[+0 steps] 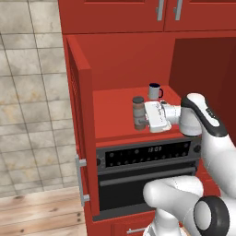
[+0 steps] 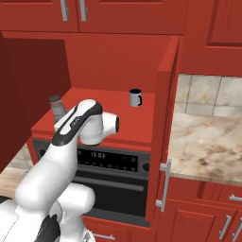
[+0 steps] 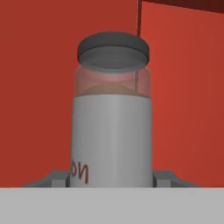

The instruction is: Take the cinnamon bottle from the cabinet and place it on the dining table, next to the plate with the cupcake. Then take the chocolate from the dining counter and place it on the cupcake plate.

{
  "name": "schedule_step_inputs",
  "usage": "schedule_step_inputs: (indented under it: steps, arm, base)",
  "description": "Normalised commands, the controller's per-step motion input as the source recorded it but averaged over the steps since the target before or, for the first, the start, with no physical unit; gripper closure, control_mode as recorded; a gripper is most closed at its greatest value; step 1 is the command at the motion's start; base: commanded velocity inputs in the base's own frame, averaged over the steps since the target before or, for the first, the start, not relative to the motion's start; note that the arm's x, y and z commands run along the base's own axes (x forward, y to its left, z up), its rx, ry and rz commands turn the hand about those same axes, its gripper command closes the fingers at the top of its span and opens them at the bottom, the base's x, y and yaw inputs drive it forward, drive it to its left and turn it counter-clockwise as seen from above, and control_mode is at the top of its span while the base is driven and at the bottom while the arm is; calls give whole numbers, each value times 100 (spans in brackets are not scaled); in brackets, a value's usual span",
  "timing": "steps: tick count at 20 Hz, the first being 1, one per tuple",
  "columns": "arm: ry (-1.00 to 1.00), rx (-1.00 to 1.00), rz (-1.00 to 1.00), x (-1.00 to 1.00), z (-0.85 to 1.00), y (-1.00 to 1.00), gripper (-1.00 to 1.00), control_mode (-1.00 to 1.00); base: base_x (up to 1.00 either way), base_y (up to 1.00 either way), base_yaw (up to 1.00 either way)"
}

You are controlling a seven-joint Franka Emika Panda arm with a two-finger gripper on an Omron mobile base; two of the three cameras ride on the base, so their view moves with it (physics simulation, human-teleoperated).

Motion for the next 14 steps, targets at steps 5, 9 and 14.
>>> schedule_step_inputs:
  steps: [5,9,14]
  arm:
    - [0,0,0,0,0,0,100,100]
    - [0,0,0,0,0,0,100,100]
    - [0,0,0,0,0,0,100,100]
  base:
    - [-68,-1,0]
    - [-88,-3,0]
    - [-84,-3,-8]
